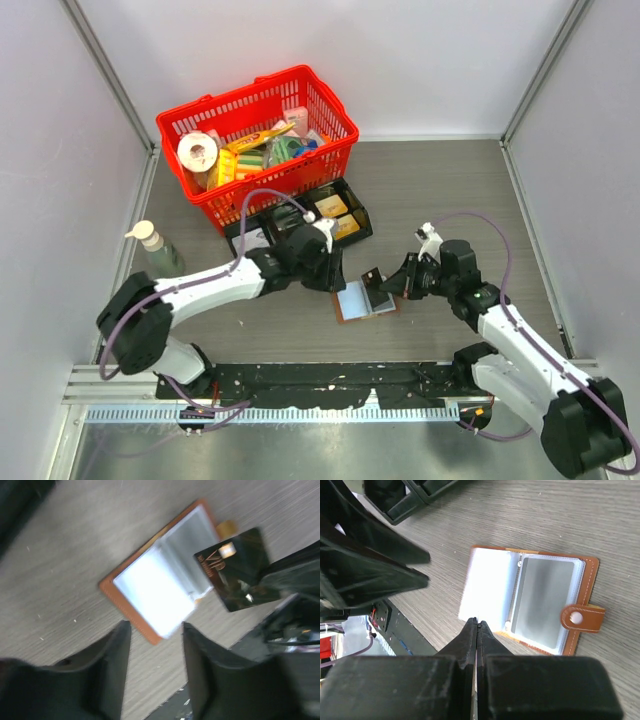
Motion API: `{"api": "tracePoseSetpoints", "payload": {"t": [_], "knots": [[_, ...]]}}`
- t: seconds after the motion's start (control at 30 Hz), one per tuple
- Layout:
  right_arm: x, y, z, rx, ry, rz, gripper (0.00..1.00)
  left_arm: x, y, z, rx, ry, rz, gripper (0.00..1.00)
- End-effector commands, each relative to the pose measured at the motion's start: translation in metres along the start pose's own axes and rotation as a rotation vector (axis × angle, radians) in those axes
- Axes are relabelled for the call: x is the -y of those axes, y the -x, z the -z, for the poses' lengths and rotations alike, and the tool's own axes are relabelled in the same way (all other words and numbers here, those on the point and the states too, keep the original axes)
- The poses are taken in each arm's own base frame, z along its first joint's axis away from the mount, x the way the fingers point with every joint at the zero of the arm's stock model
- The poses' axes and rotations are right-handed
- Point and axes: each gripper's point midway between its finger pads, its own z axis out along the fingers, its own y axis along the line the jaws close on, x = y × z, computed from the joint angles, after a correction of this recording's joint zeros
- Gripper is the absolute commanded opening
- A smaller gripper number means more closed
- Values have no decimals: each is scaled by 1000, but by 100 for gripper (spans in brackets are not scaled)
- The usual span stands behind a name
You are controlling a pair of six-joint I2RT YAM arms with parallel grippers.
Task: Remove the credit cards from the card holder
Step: Remove the credit card from the card holder, then place the credit card in the storage box.
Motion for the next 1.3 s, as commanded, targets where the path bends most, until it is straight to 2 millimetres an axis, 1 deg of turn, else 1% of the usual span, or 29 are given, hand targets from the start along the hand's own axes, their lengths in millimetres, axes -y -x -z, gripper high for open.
{"api": "tracePoseSetpoints", "payload": {"t": [0.0,0.03,0.07,0.1,0.13,0.17,0.2,0.23,0.27,0.37,0.4,0.43,0.47,0.5,0.53,0.57,0.6,0.63,0.67,0.7,0.8,0.87,1.03,1.13,1.27], "knots": [[-19,23,24,39,-21,85,1,25,62,51,135,-125,-98,57],[-22,25,28,42,-23,94,1,28,69,59,147,-146,-112,63],[-29,34,33,65,-21,114,1,30,77,67,161,-160,-133,69],[-29,33,37,56,-31,126,1,31,83,73,169,-168,-151,73],[-35,42,41,73,-30,151,1,33,87,81,173,-178,-174,76],[-35,40,43,55,-38,172,1,36,91,87,179,-187,-218,79],[-44,46,46,56,-16,196,1,39,93,92,179,-195,-253,82],[-48,42,48,26,10,225,1,43,97,99,185,-210,-284,84],[-54,45,50,15,25,239,1,45,97,104,178,-220,-319,86],[-78,51,57,-11,116,308,1,59,101,121,187,-279,-422,88],[-86,58,61,-4,136,340,1,63,102,126,192,-298,-452,88],[-93,58,63,-10,166,357,1,67,103,131,200,-317,-488,88],[-100,64,66,-1,185,397,1,71,103,135,208,-338,-518,89],[-106,63,69,-11,220,422,1,74,104,139,215,-356,-541,90],[-111,67,71,-14,235,453,1,79,102,142,218,-386,-562,91],[-121,69,76,-15,273,484,1,86,99,147,212,-434,-592,92],[-121,68,76,-29,284,506,1,91,94,151,211,-480,-640,93],[-129,68,79,-34,323,522,1,96,88,152,200,-530,-668,94],[-131,68,79,-41,338,538,1,99,86,154,204,-556,-684,94],[-138,67,81,-49,374,542,1,102,85,155,207,-579,-689,93],[-149,67,83,-41,444,619,1,109,81,158,193,-635,-699,93],[-156,66,86,-36,493,652,1,114,82,160,186,-658,-695,92],[-163,70,84,-28,542,687,1,130,83,163,177,-754,-683,87],[-166,69,82,-43,568,688,1,134,82,160,150,-784,-670,81],[-165,68,78,-50,568,696,1,134,78,154,97,-801,-662,60]]}}
